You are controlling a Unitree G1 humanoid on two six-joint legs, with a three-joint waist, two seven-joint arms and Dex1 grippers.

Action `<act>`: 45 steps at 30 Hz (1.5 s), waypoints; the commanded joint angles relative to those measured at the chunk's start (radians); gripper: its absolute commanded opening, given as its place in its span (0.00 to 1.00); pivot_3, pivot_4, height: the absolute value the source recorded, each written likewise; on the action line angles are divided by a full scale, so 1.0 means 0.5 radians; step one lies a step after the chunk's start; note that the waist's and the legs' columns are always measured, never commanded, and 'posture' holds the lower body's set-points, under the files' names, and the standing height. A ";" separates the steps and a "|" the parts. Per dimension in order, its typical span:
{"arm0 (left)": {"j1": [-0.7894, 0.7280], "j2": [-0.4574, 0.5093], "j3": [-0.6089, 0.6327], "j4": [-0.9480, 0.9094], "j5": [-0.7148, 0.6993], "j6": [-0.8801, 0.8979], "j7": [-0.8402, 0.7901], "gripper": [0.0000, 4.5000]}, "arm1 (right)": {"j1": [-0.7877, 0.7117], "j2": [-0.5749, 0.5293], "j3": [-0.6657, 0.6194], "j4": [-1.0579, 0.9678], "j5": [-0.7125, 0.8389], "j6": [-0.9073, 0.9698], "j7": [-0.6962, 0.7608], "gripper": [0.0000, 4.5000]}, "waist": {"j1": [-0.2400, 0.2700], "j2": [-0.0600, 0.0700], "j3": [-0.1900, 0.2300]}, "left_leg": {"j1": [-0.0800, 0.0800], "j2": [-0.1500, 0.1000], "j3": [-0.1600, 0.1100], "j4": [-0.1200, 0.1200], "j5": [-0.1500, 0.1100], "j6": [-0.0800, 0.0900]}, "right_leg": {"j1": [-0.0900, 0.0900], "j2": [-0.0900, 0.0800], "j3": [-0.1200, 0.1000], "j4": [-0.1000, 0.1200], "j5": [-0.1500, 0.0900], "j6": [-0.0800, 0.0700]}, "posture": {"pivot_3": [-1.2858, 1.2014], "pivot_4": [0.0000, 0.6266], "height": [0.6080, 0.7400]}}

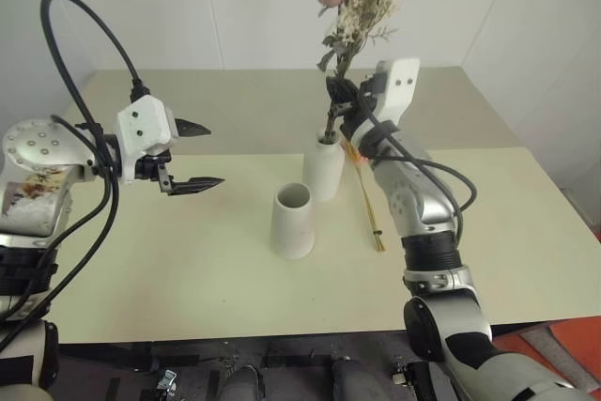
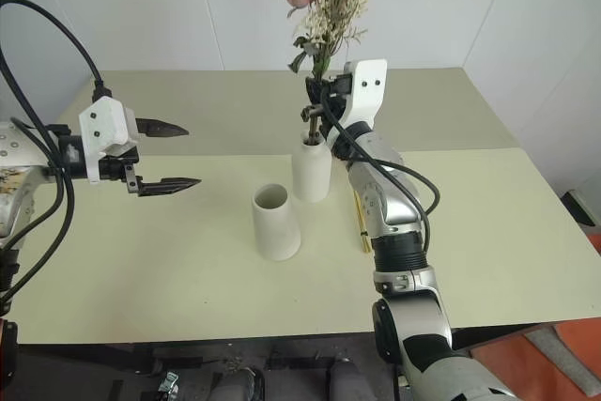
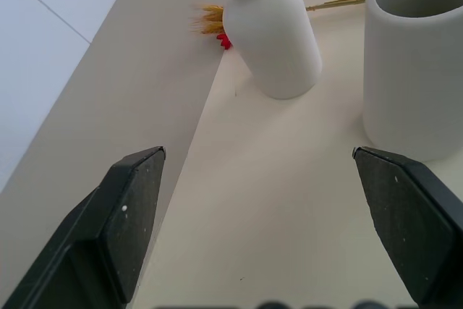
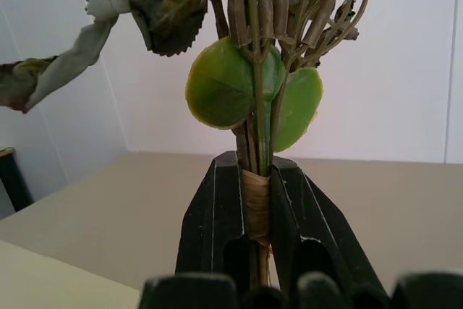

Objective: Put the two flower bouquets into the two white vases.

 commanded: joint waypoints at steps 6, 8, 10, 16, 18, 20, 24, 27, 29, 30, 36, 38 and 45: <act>0.063 0.055 0.111 -0.104 -0.039 0.044 0.037 1.00 | 0.037 0.014 -0.012 -0.144 0.060 -0.068 0.111 0.34 | 0.000 0.000 0.000 | 0.001 0.001 0.000 0.000 0.000 0.000 | 0.000 0.001 0.000 0.000 0.000 0.000 | 0.52 0.24 1.00; 0.056 0.048 0.109 -0.095 -0.043 0.039 0.037 1.00 | 0.078 -0.011 0.023 -0.230 0.061 0.000 0.131 0.50 | 0.001 0.000 0.000 | 0.001 0.001 0.000 0.000 0.000 0.000 | 0.000 0.001 0.000 0.000 0.000 0.000 | 0.52 0.24 1.00; 0.047 0.039 0.100 -0.086 -0.041 0.035 0.039 1.00 | 0.128 -0.049 0.072 -0.325 0.044 0.119 0.134 0.66 | 0.001 0.000 0.000 | 0.000 0.000 0.000 0.000 0.000 0.000 | 0.000 0.000 0.000 0.000 0.000 0.000 | 0.52 0.24 1.00; 0.001 0.017 0.039 -0.007 0.008 -0.010 0.033 1.00 | 0.355 -0.294 0.197 -0.729 0.038 0.452 0.246 1.00 | 0.013 0.000 0.000 | 0.001 0.000 0.000 0.000 0.000 0.000 | 0.000 0.000 0.000 -0.003 -0.001 -0.001 | 0.52 0.24 1.00; -0.012 0.012 0.027 0.016 0.015 -0.020 0.031 1.00 | 0.411 -0.380 0.189 -0.854 0.051 0.537 0.265 1.00 | 0.017 0.000 0.000 | 0.000 0.000 0.000 0.000 0.000 0.000 | 0.000 0.000 0.000 -0.004 -0.001 -0.001 | 0.52 0.24 1.00; -0.019 0.011 0.022 0.025 0.018 -0.024 0.029 1.00 | 0.445 -0.486 0.182 -0.962 0.063 0.647 0.299 1.00 | 0.021 0.000 0.000 | 0.000 0.000 0.000 0.001 0.000 0.000 | 0.000 0.000 0.000 -0.012 -0.001 -0.001 | 0.52 0.24 1.00; -0.032 0.015 -0.009 0.045 0.047 -0.043 0.023 1.00 | 0.474 -0.817 0.110 -1.197 0.174 1.085 0.409 1.00 | 0.035 0.000 0.000 | 0.000 0.000 0.000 0.000 0.000 0.000 | 0.001 0.000 0.000 -0.014 -0.001 -0.001 | 0.52 0.24 1.00; -0.047 0.013 -0.040 0.077 0.086 -0.064 0.026 1.00 | 0.427 -1.069 0.072 -1.207 0.276 1.518 0.470 1.00 | 0.045 0.000 0.000 | 0.001 0.001 0.000 0.001 0.000 0.000 | 0.002 0.001 -0.001 -0.014 -0.001 -0.001 | 0.52 0.24 1.00; -0.057 0.000 -0.049 0.092 0.093 -0.082 0.023 1.00 | 0.395 -1.197 0.144 -1.156 0.253 1.684 0.487 1.00 | 0.052 -0.001 0.000 | 0.003 0.000 0.000 0.001 0.000 0.000 | 0.005 0.000 -0.001 -0.015 -0.001 -0.001 | 0.52 0.24 1.00; -0.062 -0.013 -0.050 0.096 0.087 -0.095 0.019 1.00 | 0.341 -1.249 0.234 -1.115 0.207 1.794 0.461 1.00 | 0.051 -0.001 0.000 | 0.002 0.000 0.000 0.001 0.000 0.000 | 0.005 0.000 -0.001 -0.016 -0.001 -0.001 | 0.52 0.24 1.00; -0.114 -0.063 -0.053 0.097 0.077 -0.113 0.018 1.00 | -0.054 -1.340 0.714 -0.666 0.067 2.000 0.612 1.00 | 0.037 -0.001 0.000 | 0.002 0.001 0.001 0.001 0.000 0.000 | 0.003 0.001 0.001 -0.015 -0.001 -0.001 | 0.52 0.24 1.00; -0.118 -0.062 -0.060 0.106 0.089 -0.121 0.015 1.00 | -0.180 -1.295 0.827 -0.454 0.049 2.011 0.686 1.00 | 0.035 -0.001 0.000 | 0.001 0.001 0.001 0.001 0.000 0.000 | 0.002 0.001 0.001 -0.016 -0.001 -0.001 | 0.52 0.24 1.00; -0.108 -0.059 -0.062 0.095 0.100 -0.116 0.022 1.00 | -0.450 -1.039 0.993 0.383 -0.164 1.731 0.801 1.00 | 0.051 -0.001 0.000 | -0.002 0.000 0.001 0.001 0.000 0.000 | 0.000 0.001 0.000 -0.016 -0.001 -0.001 | 0.52 0.24 1.00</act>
